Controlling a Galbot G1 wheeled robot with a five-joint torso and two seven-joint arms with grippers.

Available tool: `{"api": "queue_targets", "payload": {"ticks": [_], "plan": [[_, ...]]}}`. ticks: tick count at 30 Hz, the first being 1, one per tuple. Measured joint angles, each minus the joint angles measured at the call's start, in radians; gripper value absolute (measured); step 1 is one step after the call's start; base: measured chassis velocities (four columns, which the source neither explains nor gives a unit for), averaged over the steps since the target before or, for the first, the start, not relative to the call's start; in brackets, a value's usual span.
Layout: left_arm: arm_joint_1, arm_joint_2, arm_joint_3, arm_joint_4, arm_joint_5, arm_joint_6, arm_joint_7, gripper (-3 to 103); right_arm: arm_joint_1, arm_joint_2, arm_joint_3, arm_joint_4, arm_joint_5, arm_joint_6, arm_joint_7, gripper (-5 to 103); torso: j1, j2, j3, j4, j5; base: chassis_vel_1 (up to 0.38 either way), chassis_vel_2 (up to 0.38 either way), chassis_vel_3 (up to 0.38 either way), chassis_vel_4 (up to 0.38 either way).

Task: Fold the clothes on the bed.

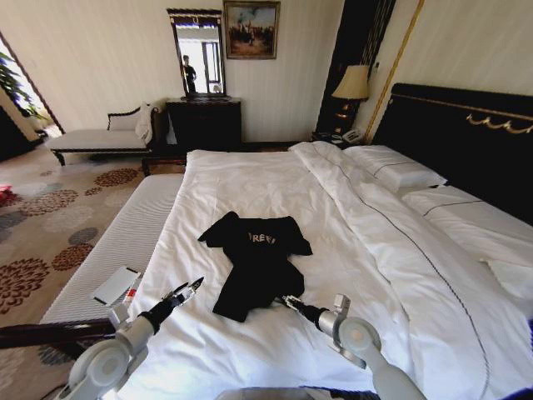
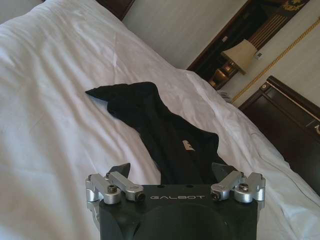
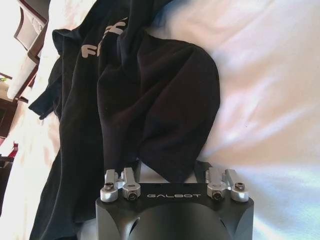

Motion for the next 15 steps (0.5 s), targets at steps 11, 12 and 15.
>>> {"api": "queue_targets", "payload": {"ticks": [11,12,15], "plan": [[0.012,-0.018,-0.003,-0.003,0.001,0.000,-0.001,93,-0.027,-0.004,0.023,0.024,-0.017,0.006,-0.012,15,0.000,0.000,0.000,0.0001,0.0001,0.000,0.000,0.000,0.000],[0.011,-0.018,-0.003,-0.002,0.002,-0.001,-0.001,93,-0.030,-0.006,0.026,0.028,-0.017,0.006,-0.014,10,0.000,0.000,0.000,0.0001,0.0001,0.000,0.000,0.000,0.000],[0.011,-0.022,-0.002,-0.001,0.003,-0.001,-0.002,93,-0.036,-0.008,0.031,0.035,-0.020,0.008,-0.016,4,0.000,0.000,0.000,0.0001,0.0000,0.000,0.000,0.000,0.000]]}}
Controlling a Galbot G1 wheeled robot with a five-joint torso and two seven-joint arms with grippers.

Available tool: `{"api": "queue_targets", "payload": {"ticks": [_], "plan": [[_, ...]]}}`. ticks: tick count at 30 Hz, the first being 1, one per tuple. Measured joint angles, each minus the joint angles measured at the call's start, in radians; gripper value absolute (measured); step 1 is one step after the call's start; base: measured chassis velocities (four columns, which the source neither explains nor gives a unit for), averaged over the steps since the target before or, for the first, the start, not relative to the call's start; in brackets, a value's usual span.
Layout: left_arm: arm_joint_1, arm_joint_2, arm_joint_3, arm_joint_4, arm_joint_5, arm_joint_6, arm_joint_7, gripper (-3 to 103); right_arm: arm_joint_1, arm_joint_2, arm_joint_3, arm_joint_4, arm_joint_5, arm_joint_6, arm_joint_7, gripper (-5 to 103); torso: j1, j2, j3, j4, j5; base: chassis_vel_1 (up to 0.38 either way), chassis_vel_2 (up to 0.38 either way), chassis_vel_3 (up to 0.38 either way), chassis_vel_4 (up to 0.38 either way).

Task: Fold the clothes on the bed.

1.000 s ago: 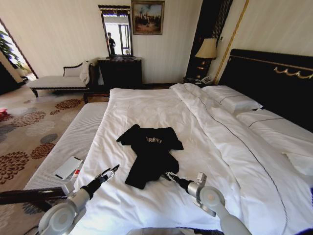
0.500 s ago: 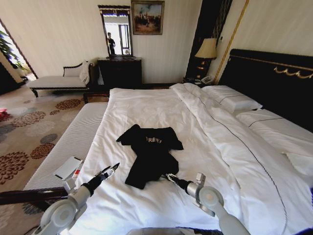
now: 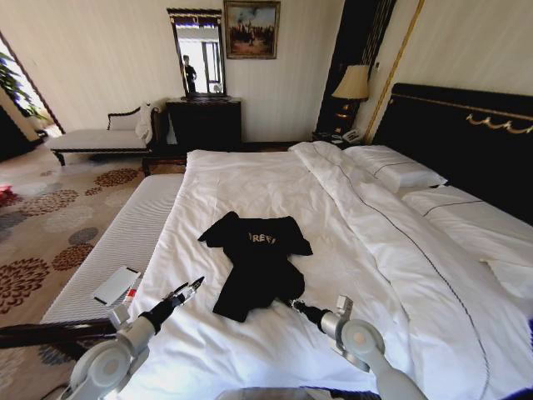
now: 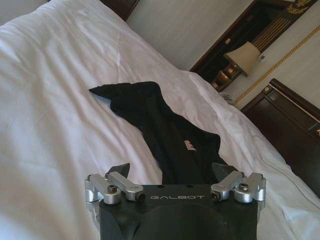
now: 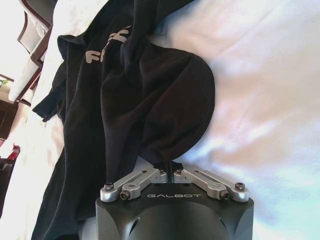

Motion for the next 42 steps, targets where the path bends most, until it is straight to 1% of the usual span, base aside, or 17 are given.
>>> {"api": "queue_targets", "payload": {"ticks": [1,3,9,13,15,16,19,20,21,25,27,28,31,32,35,42], "plan": [[0.001,-0.002,0.002,0.000,0.002,0.000,0.000,93,-0.003,-0.001,0.002,0.003,-0.001,0.001,-0.002,2,0.000,0.000,0.000,0.0000,0.0000,0.000,0.000,0.000,0.000],[0.003,-0.005,0.005,-0.003,0.006,0.000,-0.001,93,-0.004,0.003,0.004,0.004,-0.004,0.002,-0.003,1,0.000,0.000,0.000,0.0000,0.0000,0.000,0.000,0.000,0.000],[0.009,-0.007,0.009,-0.009,0.017,-0.001,-0.001,93,-0.012,0.007,0.008,0.006,-0.014,0.004,-0.006,1,0.000,0.000,0.000,0.0001,0.0001,0.000,0.000,0.000,0.000],[0.019,-0.005,0.009,-0.013,0.026,-0.001,-0.002,93,-0.039,-0.015,0.033,0.024,-0.023,0.010,-0.021,1,0.000,0.000,0.000,0.0001,-0.0001,0.000,0.000,0.000,0.000],[0.026,0.000,0.023,-0.015,0.032,0.000,-0.007,93,-0.054,-0.034,0.050,0.034,-0.028,0.013,-0.027,1,0.000,0.000,0.000,0.0000,0.0000,0.000,0.000,0.000,0.000],[0.027,-0.001,0.034,-0.019,0.022,0.003,-0.018,93,-0.058,-0.041,0.057,0.038,-0.029,0.015,-0.028,1,0.000,0.000,0.000,-0.0001,0.0000,0.000,0.000,0.000,0.000],[0.030,-0.005,0.047,-0.023,0.011,0.008,-0.031,93,-0.062,-0.046,0.063,0.044,-0.032,0.016,-0.028,1,0.000,0.000,0.000,-0.0001,0.0000,0.000,0.000,0.000,0.000],[0.038,-0.010,0.055,-0.023,0.010,0.011,-0.035,97,-0.065,-0.047,0.066,0.049,-0.035,0.016,-0.028,1,0.000,0.000,0.000,-0.0001,-0.0001,0.000,0.000,0.000,0.000],[0.045,-0.013,0.060,-0.023,0.010,0.011,-0.034,94,-0.067,-0.047,0.068,0.052,-0.036,0.016,-0.028,1,0.000,0.000,0.000,0.0000,0.0001,0.000,0.000,0.000,0.000],[0.052,-0.022,0.089,-0.003,0.023,0.011,-0.034,93,-0.076,-0.045,0.073,0.057,-0.043,0.017,-0.028,1,0.000,0.000,0.000,0.0001,0.0000,0.000,0.000,0.000,0.000],[0.044,-0.031,0.109,0.005,0.029,0.011,-0.033,93,-0.080,-0.044,0.074,0.057,-0.047,0.019,-0.028,1,0.000,0.000,0.000,0.0001,0.0000,0.000,0.000,0.000,0.000],[0.035,-0.037,0.122,0.009,0.031,0.011,-0.033,90,-0.082,-0.043,0.075,0.057,-0.049,0.019,-0.028,1,0.000,0.000,0.000,0.0001,0.0000,0.000,0.000,0.000,0.000],[0.010,-0.048,0.143,0.020,0.038,0.011,-0.035,93,-0.084,-0.041,0.075,0.058,-0.051,0.020,-0.028,1,0.000,0.000,0.000,0.0000,0.0000,0.000,0.000,0.000,0.000],[-0.003,-0.054,0.154,0.027,0.044,0.012,-0.037,95,-0.084,-0.039,0.075,0.059,-0.052,0.020,-0.028,1,0.000,0.000,0.000,-0.0002,0.0000,0.000,0.000,0.000,0.000],[-0.021,-0.067,0.176,0.038,0.053,0.014,-0.041,93,-0.082,-0.033,0.078,0.059,-0.053,0.021,-0.027,1,0.000,0.000,0.000,-0.0002,0.0000,0.000,0.000,0.000,0.000],[-0.027,-0.076,0.194,0.060,0.062,0.016,-0.044,93,-0.072,-0.035,0.082,0.054,-0.050,0.023,-0.025,1,0.000,0.000,0.000,0.0001,0.0000,0.000,0.000,0.000,0.000]]}}
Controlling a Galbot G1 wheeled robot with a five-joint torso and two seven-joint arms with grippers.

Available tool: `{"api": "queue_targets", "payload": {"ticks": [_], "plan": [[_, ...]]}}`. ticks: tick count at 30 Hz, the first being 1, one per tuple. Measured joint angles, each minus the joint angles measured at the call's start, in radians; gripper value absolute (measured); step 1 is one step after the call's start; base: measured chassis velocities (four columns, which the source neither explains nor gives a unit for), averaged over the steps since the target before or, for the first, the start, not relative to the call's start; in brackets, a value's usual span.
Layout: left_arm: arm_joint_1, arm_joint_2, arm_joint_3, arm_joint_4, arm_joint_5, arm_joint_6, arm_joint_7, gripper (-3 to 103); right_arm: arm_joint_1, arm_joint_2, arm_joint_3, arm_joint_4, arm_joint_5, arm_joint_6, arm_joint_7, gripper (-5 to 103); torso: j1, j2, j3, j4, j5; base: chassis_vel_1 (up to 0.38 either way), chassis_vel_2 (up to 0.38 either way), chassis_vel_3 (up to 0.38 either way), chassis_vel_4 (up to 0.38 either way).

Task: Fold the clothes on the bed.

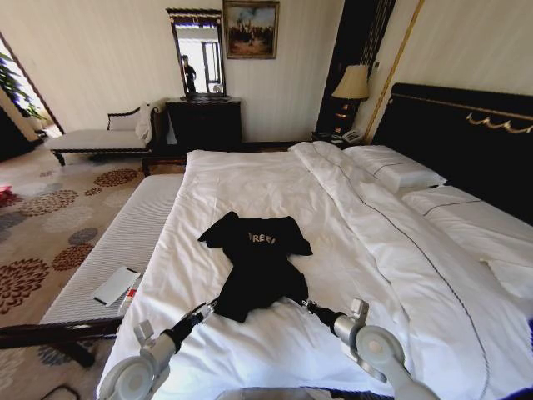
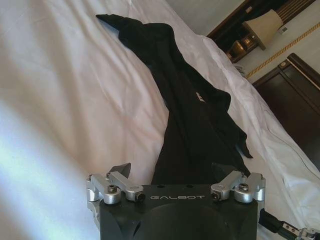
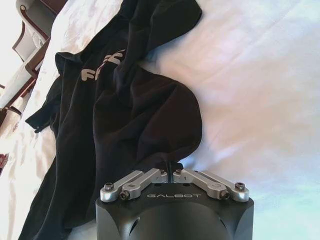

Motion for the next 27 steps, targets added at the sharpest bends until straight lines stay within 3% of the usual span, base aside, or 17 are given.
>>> {"api": "queue_targets", "payload": {"ticks": [10,17,27], "plan": [[-0.042,-0.006,0.015,0.030,-0.010,0.030,-0.018,92,0.011,0.012,0.001,-0.004,0.001,0.001,0.004,1,0.000,0.000,0.000,-0.0003,-0.0001,0.000,0.000,0.000,0.000],[-0.031,0.008,0.029,0.006,-0.038,0.053,-0.047,80,0.010,0.008,0.001,-0.003,-0.002,0.001,0.006,1,0.000,0.000,0.000,-0.0002,0.0000,0.000,0.000,0.000,0.000],[-0.030,-0.012,0.047,0.016,-0.031,0.065,-0.066,72,0.004,0.007,0.001,0.003,-0.008,0.003,0.006,1,0.000,0.000,0.000,-0.0001,0.0000,0.000,0.000,0.000,0.000]]}}
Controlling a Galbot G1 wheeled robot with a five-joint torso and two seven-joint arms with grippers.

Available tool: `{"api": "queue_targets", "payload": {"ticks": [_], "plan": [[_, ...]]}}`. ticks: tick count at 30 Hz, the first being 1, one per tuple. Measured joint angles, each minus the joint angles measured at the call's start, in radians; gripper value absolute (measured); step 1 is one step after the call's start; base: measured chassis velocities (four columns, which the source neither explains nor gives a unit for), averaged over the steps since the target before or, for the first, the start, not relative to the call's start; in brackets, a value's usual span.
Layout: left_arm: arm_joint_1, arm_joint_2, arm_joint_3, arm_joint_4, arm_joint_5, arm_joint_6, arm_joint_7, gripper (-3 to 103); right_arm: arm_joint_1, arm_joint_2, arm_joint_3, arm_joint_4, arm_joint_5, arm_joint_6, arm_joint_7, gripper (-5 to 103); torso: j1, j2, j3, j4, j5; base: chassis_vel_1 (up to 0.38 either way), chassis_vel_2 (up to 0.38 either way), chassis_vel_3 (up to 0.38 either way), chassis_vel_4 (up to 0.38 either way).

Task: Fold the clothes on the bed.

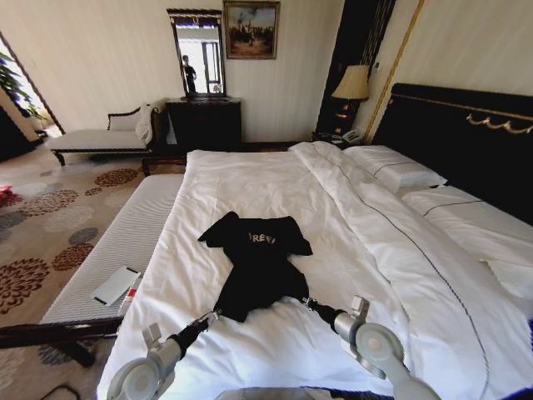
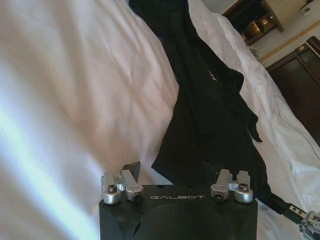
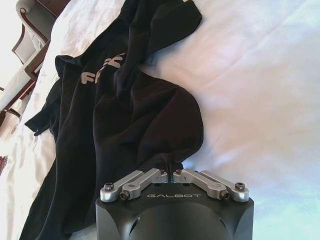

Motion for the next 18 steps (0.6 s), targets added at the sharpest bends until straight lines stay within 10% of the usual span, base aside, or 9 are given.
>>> {"api": "queue_targets", "payload": {"ticks": [18], "plan": [[-0.028,-0.030,0.022,0.026,0.014,-0.003,0.001,24,0.004,-0.018,-0.001,0.006,0.003,0.005,0.008,1,0.000,0.000,0.000,0.0000,0.0000,0.000,0.000,0.000,0.000]]}}
